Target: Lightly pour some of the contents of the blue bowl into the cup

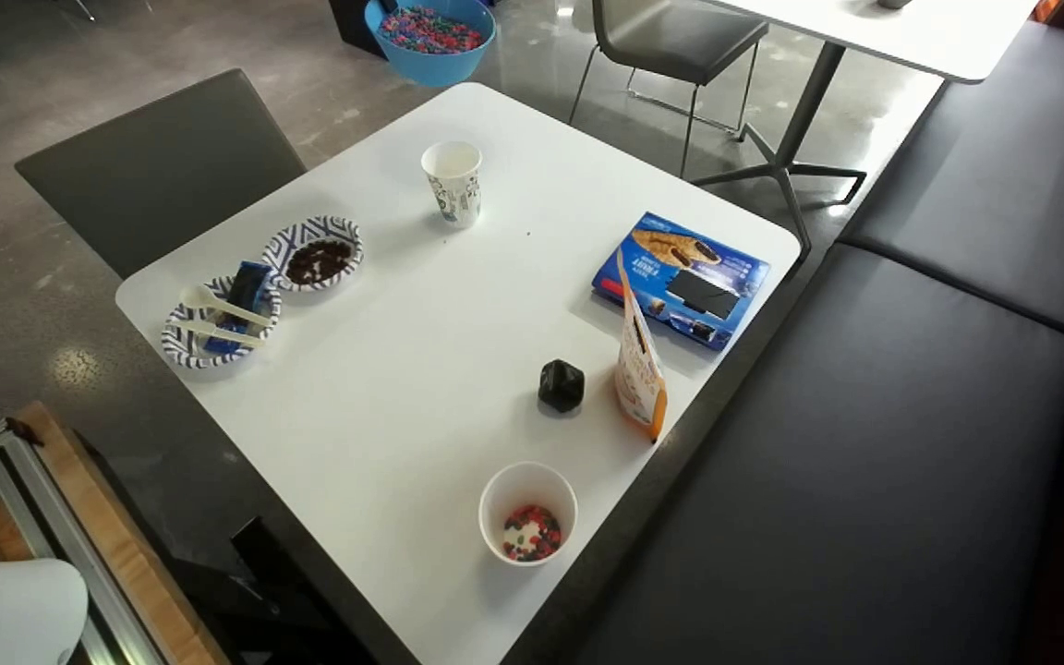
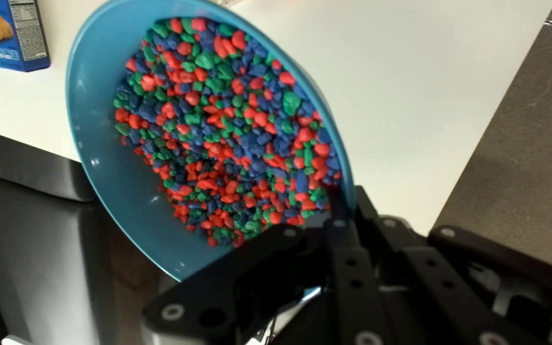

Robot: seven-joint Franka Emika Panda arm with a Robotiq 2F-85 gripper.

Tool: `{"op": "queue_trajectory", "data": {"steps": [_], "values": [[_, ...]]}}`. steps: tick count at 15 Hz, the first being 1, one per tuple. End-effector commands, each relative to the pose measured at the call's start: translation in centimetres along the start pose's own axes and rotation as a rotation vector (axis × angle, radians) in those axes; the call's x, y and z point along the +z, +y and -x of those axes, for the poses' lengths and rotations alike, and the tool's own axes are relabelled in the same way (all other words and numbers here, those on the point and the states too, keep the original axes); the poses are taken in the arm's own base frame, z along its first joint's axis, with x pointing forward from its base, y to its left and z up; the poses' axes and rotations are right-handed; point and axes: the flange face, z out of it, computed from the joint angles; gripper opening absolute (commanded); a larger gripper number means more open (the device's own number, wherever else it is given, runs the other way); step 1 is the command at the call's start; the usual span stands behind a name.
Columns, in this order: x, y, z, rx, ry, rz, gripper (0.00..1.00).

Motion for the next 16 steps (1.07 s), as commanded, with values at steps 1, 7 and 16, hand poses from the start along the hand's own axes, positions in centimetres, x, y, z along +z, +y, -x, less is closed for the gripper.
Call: {"op": "queue_trajectory", "data": {"steps": [1, 7, 16], "values": [[-1.3, 0.4, 2.0, -0.008, 0.007, -0.052, 0.01], [1.2, -0.6, 2.3, -0.024, -0.009, -0.049, 0.05], [1.9, -0.9, 2.8, -0.007, -0.022, -0.052, 0.01]]}}
